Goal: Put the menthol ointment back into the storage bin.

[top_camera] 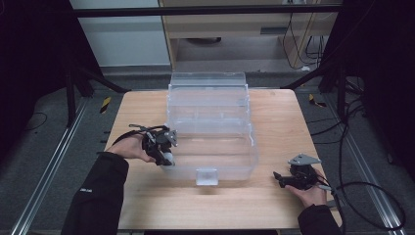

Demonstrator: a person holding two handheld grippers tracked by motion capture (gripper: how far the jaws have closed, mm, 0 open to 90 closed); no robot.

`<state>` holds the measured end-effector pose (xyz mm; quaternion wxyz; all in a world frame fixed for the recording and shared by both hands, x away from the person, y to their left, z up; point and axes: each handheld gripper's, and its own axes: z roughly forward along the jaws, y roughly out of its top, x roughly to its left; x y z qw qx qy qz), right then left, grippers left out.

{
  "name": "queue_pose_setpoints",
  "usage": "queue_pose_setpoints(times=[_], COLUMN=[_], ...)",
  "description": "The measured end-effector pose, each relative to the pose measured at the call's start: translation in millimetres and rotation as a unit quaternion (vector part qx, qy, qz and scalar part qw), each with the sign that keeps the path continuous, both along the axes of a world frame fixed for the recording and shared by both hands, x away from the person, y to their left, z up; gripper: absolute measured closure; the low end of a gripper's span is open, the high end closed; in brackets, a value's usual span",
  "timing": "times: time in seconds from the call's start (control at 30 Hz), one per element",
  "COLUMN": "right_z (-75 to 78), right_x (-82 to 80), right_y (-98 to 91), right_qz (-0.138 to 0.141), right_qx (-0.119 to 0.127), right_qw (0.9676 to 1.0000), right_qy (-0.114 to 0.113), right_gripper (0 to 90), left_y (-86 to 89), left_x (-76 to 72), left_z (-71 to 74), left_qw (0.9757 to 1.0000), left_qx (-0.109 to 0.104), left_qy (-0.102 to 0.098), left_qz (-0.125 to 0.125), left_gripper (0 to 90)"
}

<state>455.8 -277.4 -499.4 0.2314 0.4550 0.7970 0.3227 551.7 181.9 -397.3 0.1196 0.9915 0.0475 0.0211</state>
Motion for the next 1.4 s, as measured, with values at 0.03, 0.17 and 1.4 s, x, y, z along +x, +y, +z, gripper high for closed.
queue_pose_setpoints(times=[0.03, 0.17, 1.4], right_z=[0.0, 0.0, 2.3], right_x=[0.1, 0.1, -0.6], right_y=[-0.1, -0.2, -1.8], right_qz=[0.000, 0.001, -0.004], right_qx=[0.001, 0.001, 0.006], right_qw=[1.0000, 1.0000, 1.0000], right_qy=[0.000, -0.001, 0.000], right_gripper=[21.0, 20.7, 20.7], left_y=[0.0, 0.1, 23.1], left_x=[0.1, 0.0, -22.0], left_z=[0.0, -0.6, 48.9], left_qw=[1.0000, 1.0000, 0.9909], left_qx=[0.000, 0.002, -0.101], left_qy=[0.001, 0.004, -0.064], left_qz=[0.000, 0.001, 0.062], left_gripper=[50.4, 50.2, 42.4])
